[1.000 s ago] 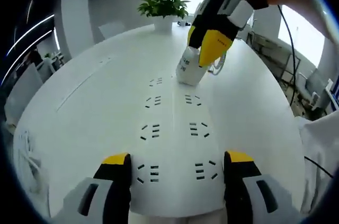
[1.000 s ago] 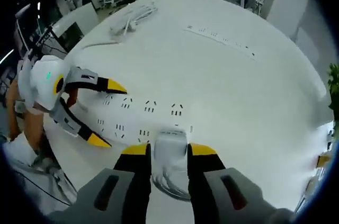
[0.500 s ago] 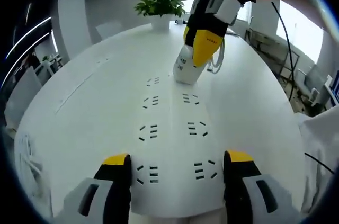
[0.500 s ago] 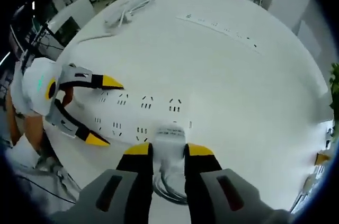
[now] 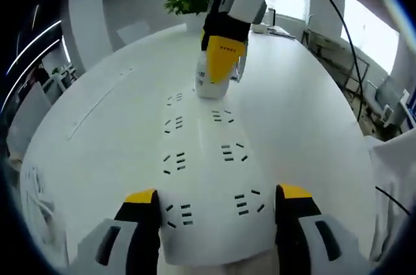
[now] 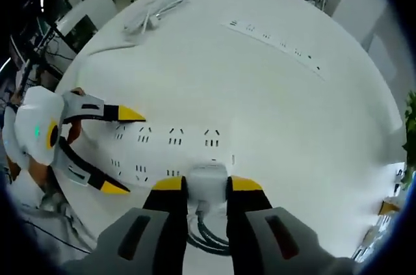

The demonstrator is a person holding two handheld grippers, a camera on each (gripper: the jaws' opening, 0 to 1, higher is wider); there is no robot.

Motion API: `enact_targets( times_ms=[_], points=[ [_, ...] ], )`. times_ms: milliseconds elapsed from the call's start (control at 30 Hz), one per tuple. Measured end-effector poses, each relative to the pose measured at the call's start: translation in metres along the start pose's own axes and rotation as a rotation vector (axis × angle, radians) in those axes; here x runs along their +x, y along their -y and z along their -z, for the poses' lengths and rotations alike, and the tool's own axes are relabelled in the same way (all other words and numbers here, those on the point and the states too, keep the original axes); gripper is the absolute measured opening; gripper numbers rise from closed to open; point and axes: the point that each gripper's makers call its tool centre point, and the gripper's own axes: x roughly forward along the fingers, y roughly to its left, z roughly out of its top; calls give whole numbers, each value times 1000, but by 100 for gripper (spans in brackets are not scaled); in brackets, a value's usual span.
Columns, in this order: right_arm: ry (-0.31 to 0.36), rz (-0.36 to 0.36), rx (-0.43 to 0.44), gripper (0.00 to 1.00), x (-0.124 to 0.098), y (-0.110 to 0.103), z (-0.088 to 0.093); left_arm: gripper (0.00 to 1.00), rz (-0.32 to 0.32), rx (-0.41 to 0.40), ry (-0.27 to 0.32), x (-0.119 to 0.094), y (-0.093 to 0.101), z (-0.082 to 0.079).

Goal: Straighten the power strip on the desk, plug the charger into it

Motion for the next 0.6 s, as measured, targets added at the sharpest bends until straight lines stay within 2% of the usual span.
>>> enact_targets(
  times_ms=[133,267,300,400,467,600],
  points=[
    [3,17,-26,19,-2,-4,5,72,0,-6,-10,0,0,0],
    [19,16,-3,19,-1,-1,12,72,-2,-4,-4,0,0,0],
    [35,5,9,19,1,-1,11,72,-2,-5,-4,0,0,0],
    [24,9,16,20,3,-3,11,72,-1,-6,-4,0,0,0],
    [24,21,-6,21,4,-5,12,72,-3,-10,-4,0,0,0],
    [40,28,-9,23,4,-6,15,73,-7,-30,23,-1,-1,0]
  ],
)
